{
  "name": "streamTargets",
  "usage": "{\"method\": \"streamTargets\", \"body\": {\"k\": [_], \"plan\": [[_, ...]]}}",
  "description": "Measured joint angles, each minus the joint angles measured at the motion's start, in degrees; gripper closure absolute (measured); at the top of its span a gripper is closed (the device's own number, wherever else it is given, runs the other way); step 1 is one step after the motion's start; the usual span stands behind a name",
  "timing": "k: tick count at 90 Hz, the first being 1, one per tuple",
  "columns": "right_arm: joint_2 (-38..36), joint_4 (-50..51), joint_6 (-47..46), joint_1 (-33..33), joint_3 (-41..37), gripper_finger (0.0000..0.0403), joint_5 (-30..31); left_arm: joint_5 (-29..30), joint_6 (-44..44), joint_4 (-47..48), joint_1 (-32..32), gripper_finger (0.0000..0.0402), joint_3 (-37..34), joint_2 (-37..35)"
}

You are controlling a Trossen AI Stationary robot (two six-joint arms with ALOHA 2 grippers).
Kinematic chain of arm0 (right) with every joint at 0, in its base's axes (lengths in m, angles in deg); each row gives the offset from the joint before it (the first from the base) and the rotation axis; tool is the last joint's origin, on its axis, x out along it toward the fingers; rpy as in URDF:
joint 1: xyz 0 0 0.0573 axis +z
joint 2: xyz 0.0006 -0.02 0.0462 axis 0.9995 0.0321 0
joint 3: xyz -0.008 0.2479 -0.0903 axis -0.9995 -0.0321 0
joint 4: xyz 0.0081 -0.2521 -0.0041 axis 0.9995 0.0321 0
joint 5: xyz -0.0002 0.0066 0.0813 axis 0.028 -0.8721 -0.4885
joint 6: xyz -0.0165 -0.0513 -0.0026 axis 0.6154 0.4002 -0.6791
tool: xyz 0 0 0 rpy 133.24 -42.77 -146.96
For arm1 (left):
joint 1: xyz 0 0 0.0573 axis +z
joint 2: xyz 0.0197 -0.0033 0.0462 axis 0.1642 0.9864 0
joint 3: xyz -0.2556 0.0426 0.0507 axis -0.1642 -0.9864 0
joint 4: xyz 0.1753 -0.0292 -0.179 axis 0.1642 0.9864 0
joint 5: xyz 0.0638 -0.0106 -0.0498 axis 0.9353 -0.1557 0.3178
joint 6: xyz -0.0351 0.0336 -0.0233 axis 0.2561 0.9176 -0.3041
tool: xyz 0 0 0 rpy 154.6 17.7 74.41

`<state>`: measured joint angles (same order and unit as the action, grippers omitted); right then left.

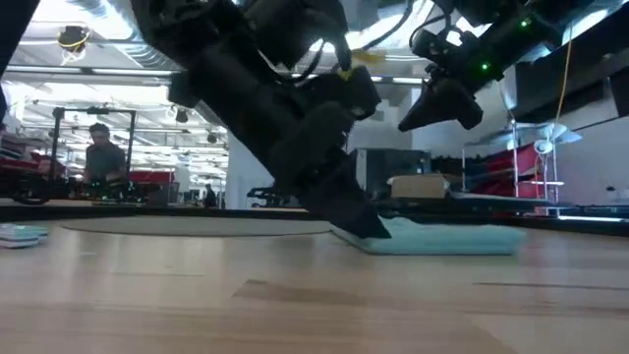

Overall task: Set table place
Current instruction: Fold the blue table napkin

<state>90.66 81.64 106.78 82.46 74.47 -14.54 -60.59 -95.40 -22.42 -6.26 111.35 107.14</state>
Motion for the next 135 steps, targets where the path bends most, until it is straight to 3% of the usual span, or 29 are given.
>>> {"method": "streamTargets", "body": {"k": [50,114,135], "plan": [[0.0,1.13,2.96,0.04,0.0,0.0403,-3.17,4.5,-18.64,17.89,-11.64,0.0402,0.13,-2.37],[0.02,3.21,4.18,0.04,0.0,0.0403,-4.51,9.4,-63.64,41.05,-37.23,0.0401,-0.17,-8.11],[0.02,3.09,3.85,0.04,0.0,0.0403,-6.07,9.4,-69.89,46.5,-40.63,0.0401,-0.43,-11.11]]}}
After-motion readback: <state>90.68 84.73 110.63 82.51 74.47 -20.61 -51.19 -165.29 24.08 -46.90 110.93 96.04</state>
